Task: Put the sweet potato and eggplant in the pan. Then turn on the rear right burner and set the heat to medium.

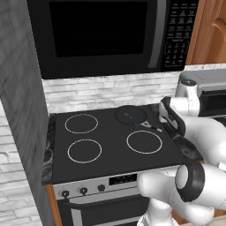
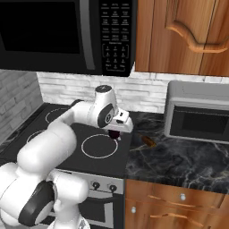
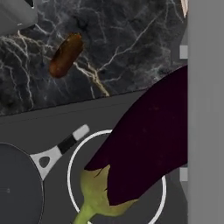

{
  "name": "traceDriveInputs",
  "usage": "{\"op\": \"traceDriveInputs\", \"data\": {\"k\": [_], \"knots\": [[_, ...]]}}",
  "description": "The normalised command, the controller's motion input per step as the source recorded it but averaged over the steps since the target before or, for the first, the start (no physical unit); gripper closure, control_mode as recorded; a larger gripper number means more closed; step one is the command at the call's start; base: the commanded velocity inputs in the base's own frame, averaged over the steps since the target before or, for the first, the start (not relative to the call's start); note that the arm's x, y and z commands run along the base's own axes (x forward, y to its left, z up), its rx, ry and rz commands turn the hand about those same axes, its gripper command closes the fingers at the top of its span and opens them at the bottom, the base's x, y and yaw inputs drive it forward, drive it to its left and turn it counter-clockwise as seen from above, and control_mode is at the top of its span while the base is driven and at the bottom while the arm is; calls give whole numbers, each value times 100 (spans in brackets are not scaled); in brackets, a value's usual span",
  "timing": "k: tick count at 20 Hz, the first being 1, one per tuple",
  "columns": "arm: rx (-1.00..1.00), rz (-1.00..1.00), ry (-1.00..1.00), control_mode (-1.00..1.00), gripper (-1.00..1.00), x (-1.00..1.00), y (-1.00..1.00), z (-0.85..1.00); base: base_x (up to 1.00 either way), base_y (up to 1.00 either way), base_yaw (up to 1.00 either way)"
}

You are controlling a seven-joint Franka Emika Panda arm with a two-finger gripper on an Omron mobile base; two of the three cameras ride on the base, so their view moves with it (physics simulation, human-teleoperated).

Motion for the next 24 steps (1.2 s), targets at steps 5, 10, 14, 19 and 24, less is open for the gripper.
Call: {"op": "traceDriveInputs", "data": {"k": [5, 10, 14, 19, 24], "knots": [[16, -29, -2, -100, 100, 32, 7, 0, 0, 0, 0], [5, -20, -1, -100, 100, 17, 30, 0, 0, 0, 0], [0, -10, 0, -100, 100, 4, 55, 0, 0, 0, 0], [0, -4, 0, -100, 100, 0, 50, 0, 0, 0, 0], [0, -4, 0, -100, 100, 49, 13, -5, 0, 0, 0]]}}
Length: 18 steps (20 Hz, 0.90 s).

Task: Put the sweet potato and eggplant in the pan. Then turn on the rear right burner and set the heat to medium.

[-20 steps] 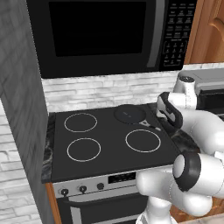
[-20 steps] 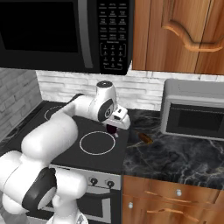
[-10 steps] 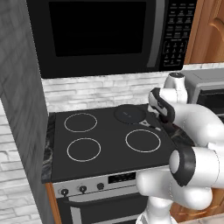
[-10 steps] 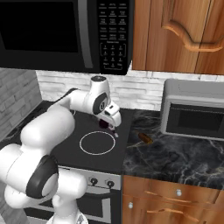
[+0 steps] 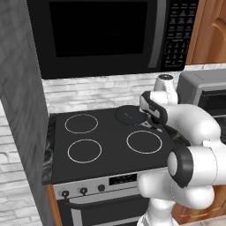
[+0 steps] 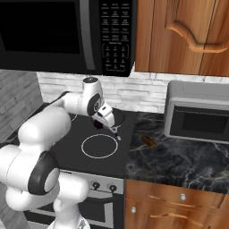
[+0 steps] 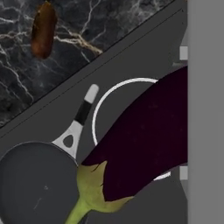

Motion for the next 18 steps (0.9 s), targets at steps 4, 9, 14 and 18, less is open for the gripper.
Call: {"op": "traceDriveInputs", "data": {"k": [4, 9, 14, 18], "knots": [[0, 0, 0, -100, 100, 71, 19, 0, 0, 0, 0], [0, 4, 0, -100, 100, 43, 12, -5, 0, 0, 0], [0, 10, 0, -100, 100, 31, 6, -13, 0, 0, 0], [0, 11, 0, -100, 100, 36, 1, -34, 0, 0, 0]]}}
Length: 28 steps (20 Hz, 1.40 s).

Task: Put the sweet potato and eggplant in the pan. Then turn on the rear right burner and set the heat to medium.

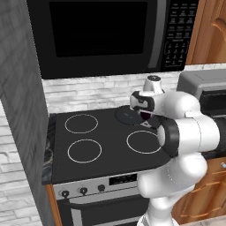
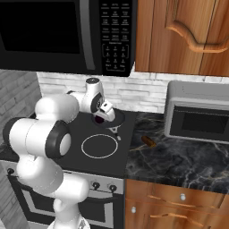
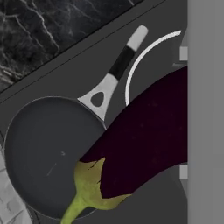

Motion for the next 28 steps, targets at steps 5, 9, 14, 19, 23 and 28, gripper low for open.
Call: {"op": "traceDriveInputs", "data": {"k": [5, 9, 14, 19, 23, 28], "knots": [[0, 10, 0, -100, 100, 33, 0, -42, 0, 0, 0], [0, 11, 0, -100, 100, 41, 1, -11, 0, 0, 0], [0, 12, 0, -100, 100, 50, 2, -5, 0, 0, 0], [0, 9, 0, -100, 100, 57, 0, -7, 0, 0, 0], [0, 7, 0, -100, 100, 49, 0, -17, 0, 0, 0], [0, 6, 0, -100, 100, 41, 0, -20, 0, 0, 0]]}}
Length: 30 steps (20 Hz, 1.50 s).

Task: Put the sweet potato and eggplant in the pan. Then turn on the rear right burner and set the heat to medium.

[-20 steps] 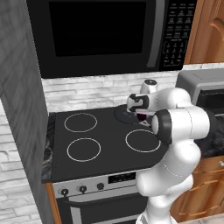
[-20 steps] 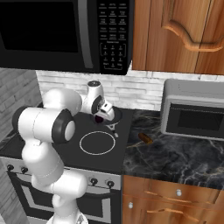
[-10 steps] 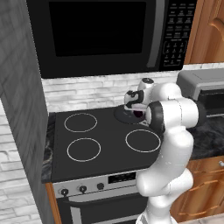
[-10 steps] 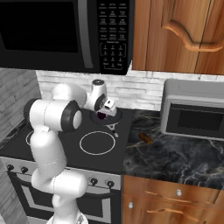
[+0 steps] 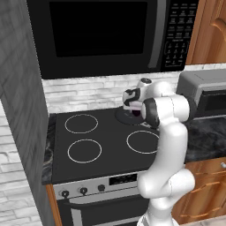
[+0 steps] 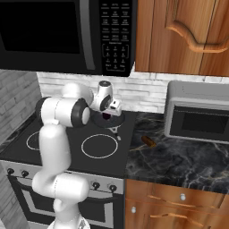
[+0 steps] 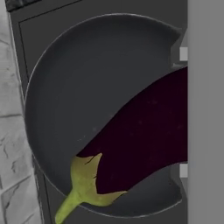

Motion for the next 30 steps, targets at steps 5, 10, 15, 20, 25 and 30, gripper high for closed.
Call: {"op": "traceDriveInputs", "data": {"k": [5, 10, 15, 20, 25, 30], "knots": [[0, 5, 0, -100, 100, 44, 0, -29, 0, 0, 0], [0, 4, 0, -100, 100, 28, 2, -41, 0, 0, 0], [0, 2, 1, -100, 100, 10, 2, -26, 0, 0, 0], [2, 0, 0, -100, -100, 0, -3, 0, 0, 0, 0], [0, 0, 0, -100, -100, -5, 0, 0, 0, 0, 0], [0, 0, 0, -100, -100, -28, 0, 28, 0, 0, 0]]}}
